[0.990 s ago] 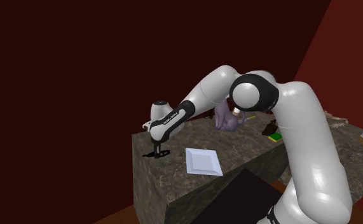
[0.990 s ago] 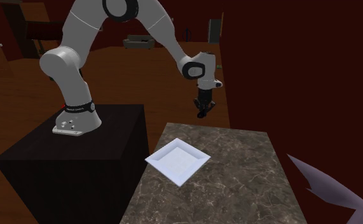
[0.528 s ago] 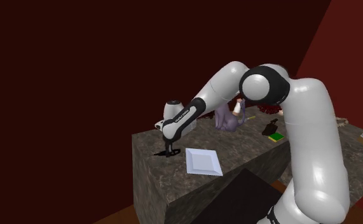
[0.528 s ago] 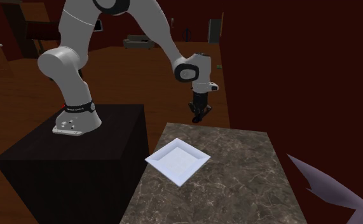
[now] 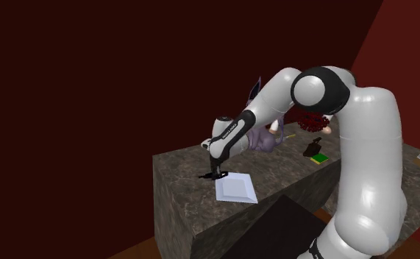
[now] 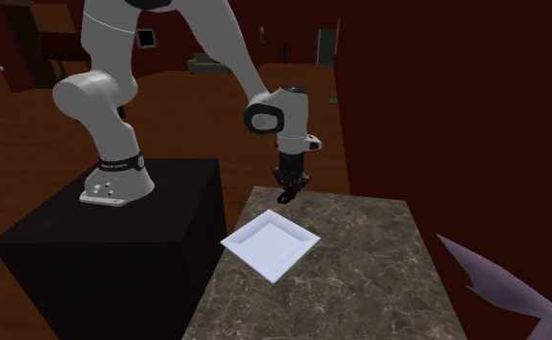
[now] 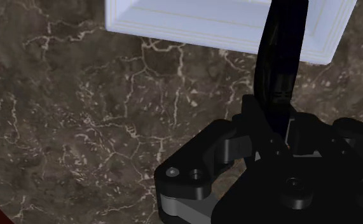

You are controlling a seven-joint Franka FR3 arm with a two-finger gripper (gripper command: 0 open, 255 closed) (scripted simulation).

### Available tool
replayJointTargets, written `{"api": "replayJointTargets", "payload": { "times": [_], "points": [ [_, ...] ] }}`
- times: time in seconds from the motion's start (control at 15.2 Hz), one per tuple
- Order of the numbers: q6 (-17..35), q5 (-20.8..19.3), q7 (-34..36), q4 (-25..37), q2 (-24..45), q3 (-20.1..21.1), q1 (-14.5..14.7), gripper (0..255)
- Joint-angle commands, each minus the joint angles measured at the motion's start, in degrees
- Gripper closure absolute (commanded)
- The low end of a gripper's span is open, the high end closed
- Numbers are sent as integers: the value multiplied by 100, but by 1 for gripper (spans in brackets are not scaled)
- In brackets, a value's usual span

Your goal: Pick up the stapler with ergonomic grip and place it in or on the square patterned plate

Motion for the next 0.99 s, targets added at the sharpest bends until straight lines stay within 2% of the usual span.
{"api": "replayJointTargets", "payload": {
  "times": [0.0, 0.53, 0.92],
  "points": [
    [75, 30, -283, -203, -129, -20, -234, 255],
    [384, 164, -1548, -826, -444, -130, -1278, 255],
    [762, 167, -1551, -711, 50, -121, -1285, 255]
  ]
}}
